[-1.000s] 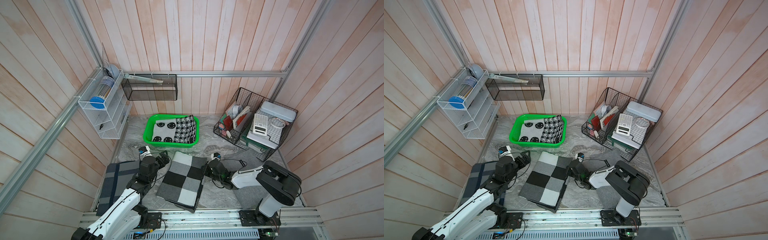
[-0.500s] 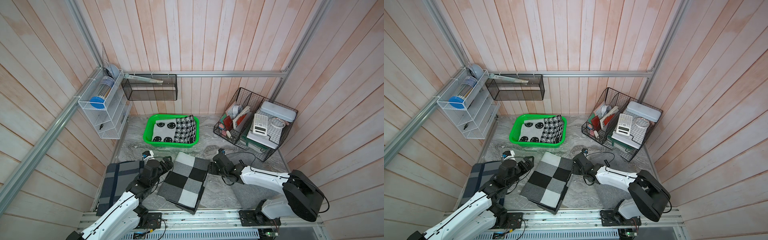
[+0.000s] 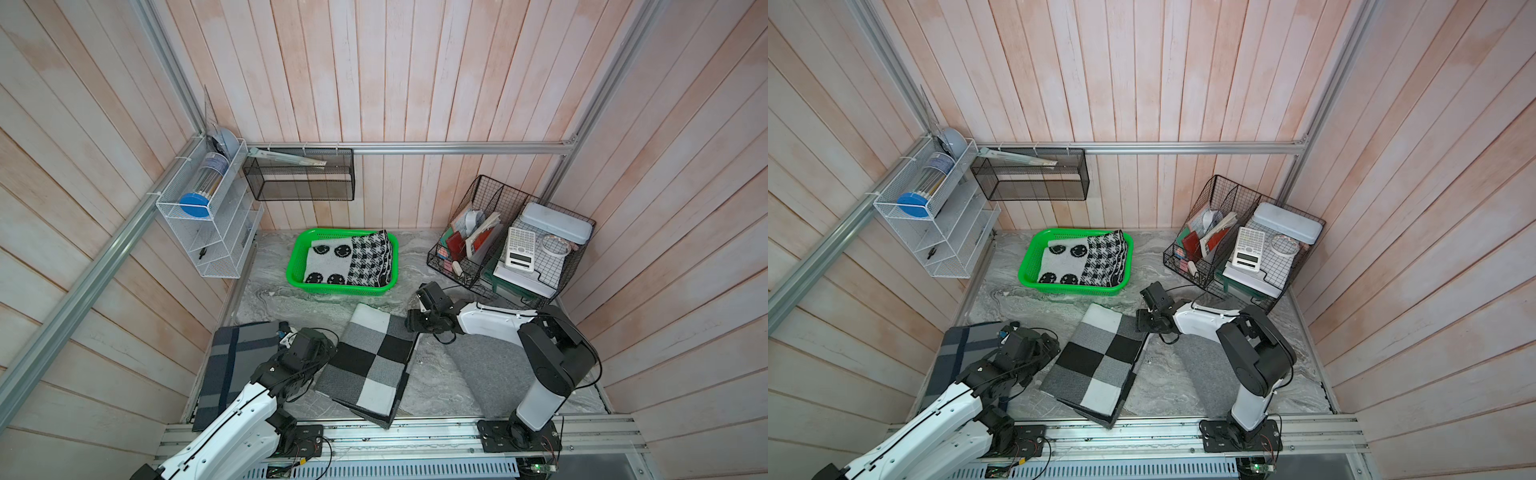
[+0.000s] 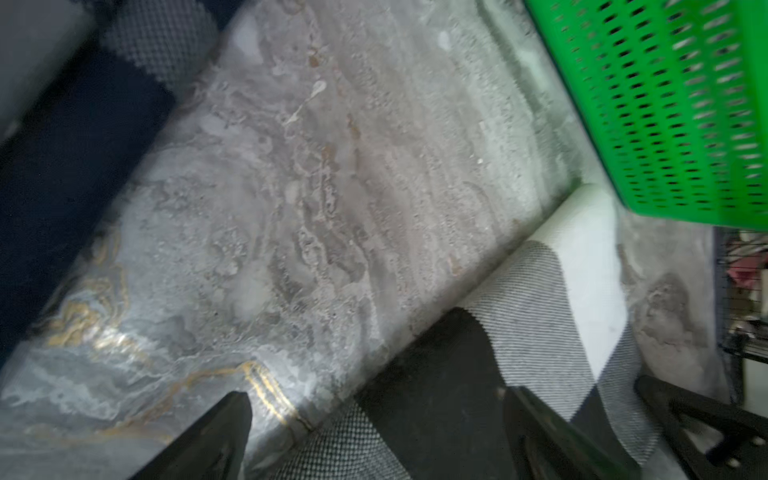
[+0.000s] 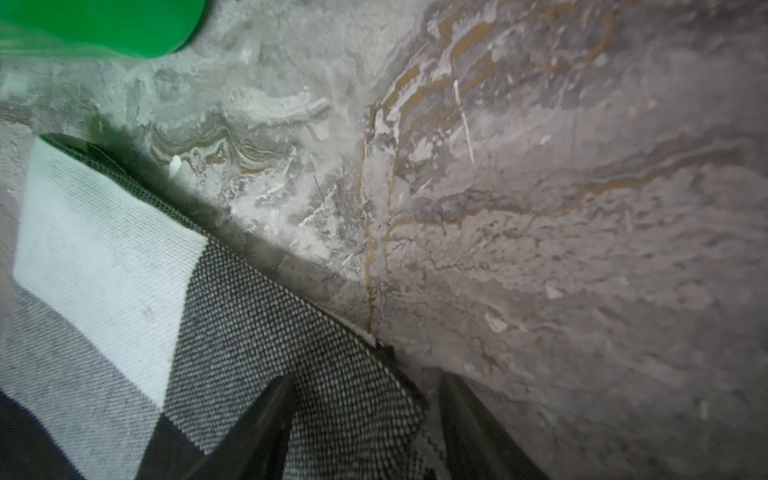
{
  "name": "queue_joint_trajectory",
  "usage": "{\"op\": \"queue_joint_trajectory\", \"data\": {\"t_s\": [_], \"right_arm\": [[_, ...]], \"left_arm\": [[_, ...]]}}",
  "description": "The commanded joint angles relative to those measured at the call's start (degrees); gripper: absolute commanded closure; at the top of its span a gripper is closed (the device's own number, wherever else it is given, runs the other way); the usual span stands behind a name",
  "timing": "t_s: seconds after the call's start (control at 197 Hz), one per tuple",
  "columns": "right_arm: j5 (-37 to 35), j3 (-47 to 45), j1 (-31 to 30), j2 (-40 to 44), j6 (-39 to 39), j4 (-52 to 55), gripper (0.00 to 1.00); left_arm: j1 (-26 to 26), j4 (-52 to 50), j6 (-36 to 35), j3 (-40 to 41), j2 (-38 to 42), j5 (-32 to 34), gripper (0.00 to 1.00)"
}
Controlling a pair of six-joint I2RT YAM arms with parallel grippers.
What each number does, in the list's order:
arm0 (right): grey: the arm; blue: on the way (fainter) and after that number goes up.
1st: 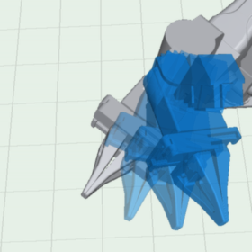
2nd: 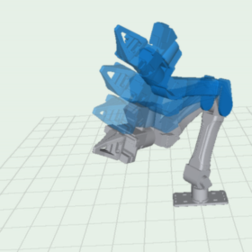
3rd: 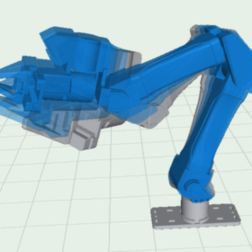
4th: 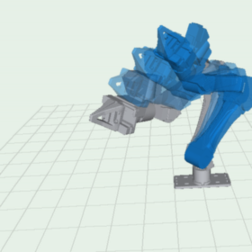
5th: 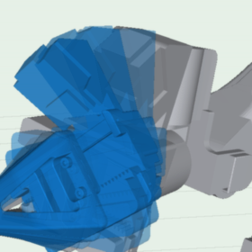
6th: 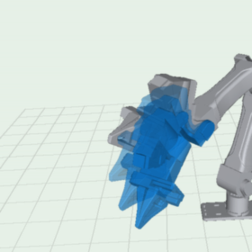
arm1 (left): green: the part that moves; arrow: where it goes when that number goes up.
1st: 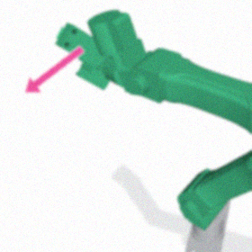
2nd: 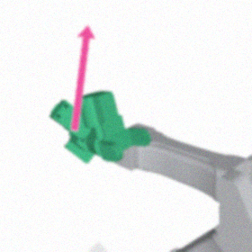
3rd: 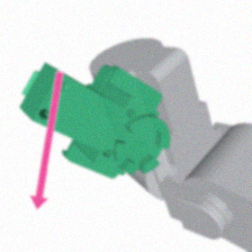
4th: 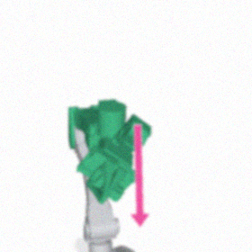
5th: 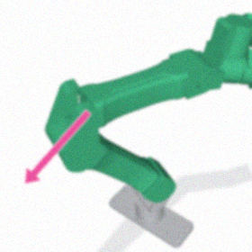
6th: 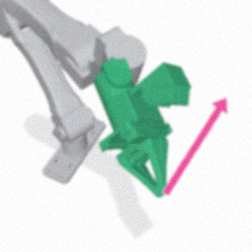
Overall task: Put the folded scarf in the basket
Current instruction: Adjust the scarf at the center of the board.
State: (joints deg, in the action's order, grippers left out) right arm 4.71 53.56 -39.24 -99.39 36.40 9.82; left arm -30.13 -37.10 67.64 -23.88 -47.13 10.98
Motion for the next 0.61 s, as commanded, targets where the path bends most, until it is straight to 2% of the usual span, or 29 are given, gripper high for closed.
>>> {"op": "queue_joint_trajectory", "data": {"t_s": [0.0, 0.101, 0.213, 0.365, 0.436, 0.603], "right_arm": [[1.53, -3.31, -0.15, 1.02, 1.38, 1.66, 0.54], [1.18, -6.49, -0.48, 3.86, 2.54, 1.42, 0.77], [0.44, -9.59, -1.48, 6.61, 3.92, 1.60, 0.92], [-1.77, -13.54, -3.68, 10.63, 6.65, 2.61, 0.93], [-2.97, -15.82, -5.04, 13.10, 8.48, 2.65, 0.93], [-6.36, -21.28, -9.15, 21.10, 13.58, 3.93, 0.93]], "left_arm": [[-1.72, -1.99, 2.65, -1.98, -3.65, 1.63, 0.01], [-3.44, -0.12, 2.99, -2.51, -6.96, 2.96, 0.10], [-4.01, 3.69, 3.64, -1.42, -9.37, 3.19, 0.22], [-4.11, 8.40, 2.56, -0.25, -12.59, 3.67, 0.42], [-4.07, 10.88, 1.28, -0.29, -14.61, 3.85, 0.46], [-3.92, 13.66, -0.95, -2.53, -20.78, 5.72, 0.48]]}}
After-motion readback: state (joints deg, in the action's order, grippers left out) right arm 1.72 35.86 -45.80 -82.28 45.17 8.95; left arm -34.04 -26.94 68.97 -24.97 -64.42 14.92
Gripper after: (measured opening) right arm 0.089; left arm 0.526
